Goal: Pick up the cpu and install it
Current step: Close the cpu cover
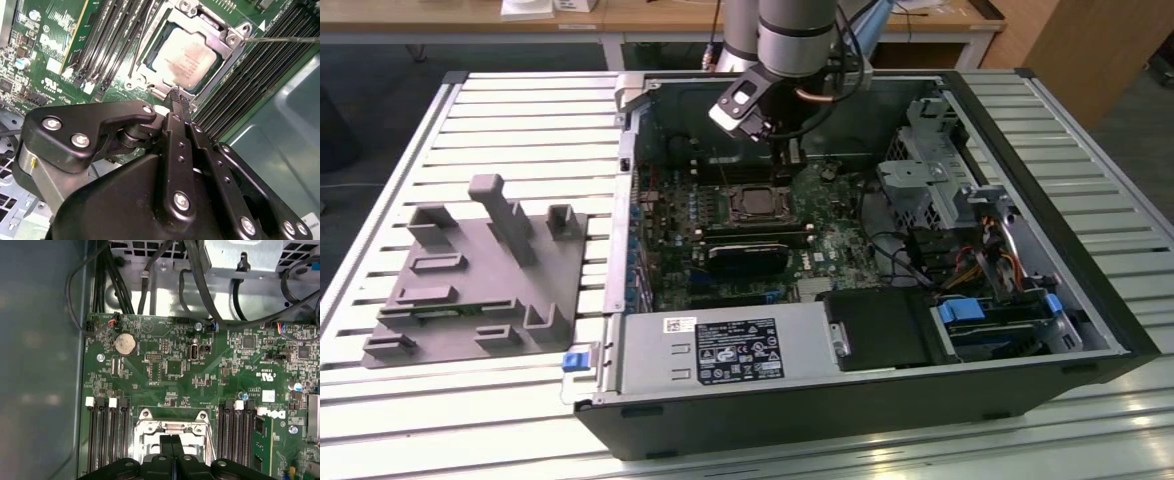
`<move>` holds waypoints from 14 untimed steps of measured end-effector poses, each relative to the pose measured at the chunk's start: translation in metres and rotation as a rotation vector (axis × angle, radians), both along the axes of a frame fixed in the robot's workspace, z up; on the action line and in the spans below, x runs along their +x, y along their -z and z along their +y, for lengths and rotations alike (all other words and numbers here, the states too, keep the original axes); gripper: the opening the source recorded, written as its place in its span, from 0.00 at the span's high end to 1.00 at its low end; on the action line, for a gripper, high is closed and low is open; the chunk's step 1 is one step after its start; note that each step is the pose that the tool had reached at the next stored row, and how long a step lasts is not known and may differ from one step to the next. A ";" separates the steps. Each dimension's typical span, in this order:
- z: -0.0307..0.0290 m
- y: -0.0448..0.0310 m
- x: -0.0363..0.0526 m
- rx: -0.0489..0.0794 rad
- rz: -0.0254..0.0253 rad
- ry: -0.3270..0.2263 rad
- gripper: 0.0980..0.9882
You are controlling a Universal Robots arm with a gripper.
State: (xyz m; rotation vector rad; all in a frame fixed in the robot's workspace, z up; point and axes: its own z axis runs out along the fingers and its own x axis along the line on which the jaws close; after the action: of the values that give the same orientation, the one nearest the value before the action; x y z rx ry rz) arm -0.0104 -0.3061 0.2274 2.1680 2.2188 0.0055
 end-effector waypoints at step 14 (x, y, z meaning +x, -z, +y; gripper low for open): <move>0.0000 0.0072 -0.0117 0.000 0.0004 0.000 0.99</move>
State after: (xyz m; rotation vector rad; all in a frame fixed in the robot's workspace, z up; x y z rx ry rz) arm -0.0220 -0.3061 0.2202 2.1682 2.2191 0.0051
